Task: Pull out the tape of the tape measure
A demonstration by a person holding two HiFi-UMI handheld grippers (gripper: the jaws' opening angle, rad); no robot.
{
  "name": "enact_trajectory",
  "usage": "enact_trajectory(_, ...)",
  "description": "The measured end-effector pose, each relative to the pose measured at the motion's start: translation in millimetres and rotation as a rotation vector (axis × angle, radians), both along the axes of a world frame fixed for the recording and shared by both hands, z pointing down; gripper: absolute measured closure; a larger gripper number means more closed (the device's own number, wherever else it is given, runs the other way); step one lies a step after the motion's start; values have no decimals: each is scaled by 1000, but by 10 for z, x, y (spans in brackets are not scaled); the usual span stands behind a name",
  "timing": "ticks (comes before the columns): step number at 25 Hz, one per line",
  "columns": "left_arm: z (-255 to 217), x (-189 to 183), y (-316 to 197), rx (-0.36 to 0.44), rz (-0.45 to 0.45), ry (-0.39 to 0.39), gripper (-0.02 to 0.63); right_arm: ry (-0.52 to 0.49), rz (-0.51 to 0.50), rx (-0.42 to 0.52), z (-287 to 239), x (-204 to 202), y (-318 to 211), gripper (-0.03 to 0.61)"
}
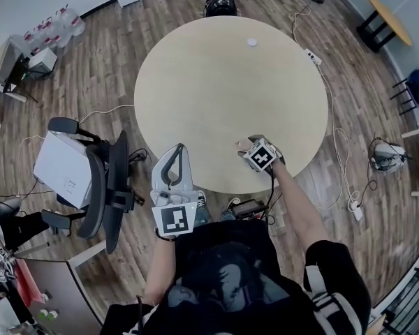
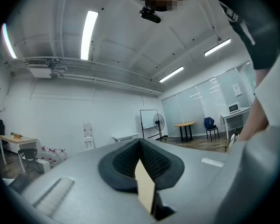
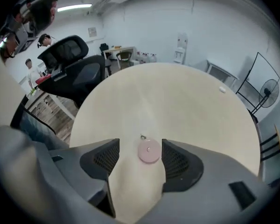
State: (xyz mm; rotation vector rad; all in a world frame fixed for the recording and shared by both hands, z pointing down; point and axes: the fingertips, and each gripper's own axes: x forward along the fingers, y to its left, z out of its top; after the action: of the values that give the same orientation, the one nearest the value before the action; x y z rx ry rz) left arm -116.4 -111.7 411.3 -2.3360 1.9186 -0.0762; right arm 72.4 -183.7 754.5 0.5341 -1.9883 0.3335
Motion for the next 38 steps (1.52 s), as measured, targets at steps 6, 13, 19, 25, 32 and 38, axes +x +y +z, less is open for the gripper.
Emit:
enact_trajectory(6,34,-189,74,-24,-61,-10,612,104,-15,-81,315,56,-150,299)
enact_trajectory(13,150,-225,141,-65,-83,-32,612,117,-59,-181,549,39,-56,313)
enact_trajectory(19,199,-202,186,-82,-45,-114,612,140,-66,-100,513,12,-129,359)
enact_trajectory(25,170,-143,201,-72,-40,-41,612,65,-4,-41,327,1,-85,360)
enact_trajectory(32,124,-12,188,-62,34,30,612,-186,111,325,-962,-37,-75,360)
enact_trajectory(38,-20,257,145,-4,124,46,612,-356,146,648,-2355,-16,158,360)
